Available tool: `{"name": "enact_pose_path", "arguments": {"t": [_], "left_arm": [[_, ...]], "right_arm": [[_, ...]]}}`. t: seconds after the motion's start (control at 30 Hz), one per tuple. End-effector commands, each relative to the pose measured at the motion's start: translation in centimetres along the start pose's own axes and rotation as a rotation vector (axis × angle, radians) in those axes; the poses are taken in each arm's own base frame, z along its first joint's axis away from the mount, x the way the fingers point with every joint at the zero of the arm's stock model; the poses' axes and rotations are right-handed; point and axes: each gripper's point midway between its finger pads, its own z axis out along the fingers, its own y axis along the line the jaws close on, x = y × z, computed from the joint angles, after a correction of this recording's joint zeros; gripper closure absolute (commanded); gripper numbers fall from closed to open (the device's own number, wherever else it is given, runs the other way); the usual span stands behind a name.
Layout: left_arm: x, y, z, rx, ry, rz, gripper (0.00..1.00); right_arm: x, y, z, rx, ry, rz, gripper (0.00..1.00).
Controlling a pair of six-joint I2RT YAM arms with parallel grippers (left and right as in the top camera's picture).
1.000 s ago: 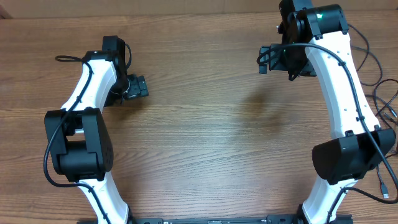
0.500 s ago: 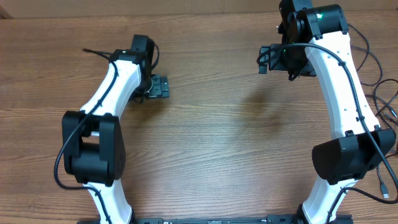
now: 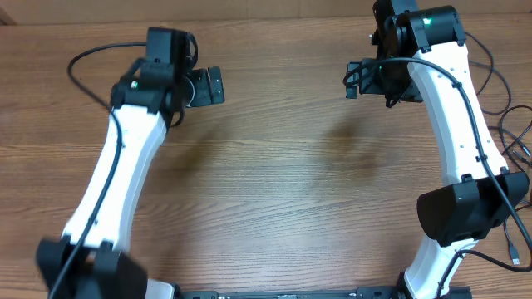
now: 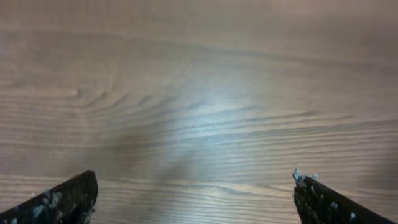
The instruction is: Untangle cables
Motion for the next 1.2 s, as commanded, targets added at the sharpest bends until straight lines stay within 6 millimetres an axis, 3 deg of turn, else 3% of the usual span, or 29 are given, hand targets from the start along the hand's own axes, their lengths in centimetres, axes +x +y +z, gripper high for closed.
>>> {"name": "enact_pose_path", "arguments": {"t": [0.0,0.23,0.43,0.73,0.97,1.17], "left_arm": [[1.4,-1.7,-2.3,0.069,-0.071,0.032,0.0],[3.1,-2.9,-6.5,0.194,-0.32,0.021,0.0],[5.0,-2.0,-9.2,0.305,-0.544,-0.093,0.0],[7.7,-0.4,-12.6,0.413,-0.849,-0.101,0.0],[10.0,1.6,-13.1,0.378,-0.946,-0.056,0.01],[13.2,3.6,-10.9,0.353,-0.958,-0.032,0.01]], "right_arm": [[0.0,-0.1,-1.5,-0.009,-0.039,0.011,0.0],[0.0,-0.1,-1.5,-0.009,-0.039,0.011,0.0],[0.0,-0.1,-1.5,-0.009,-0.04,0.011,0.0],[0.0,-0.1,-1.5,-0.009,-0.04,0.011,0.0],[0.0,-0.1,-1.5,-0.009,-0.04,0.011,0.0],[0.0,-0.1,-1.5,-0.009,-0.04,0.011,0.0]]}}
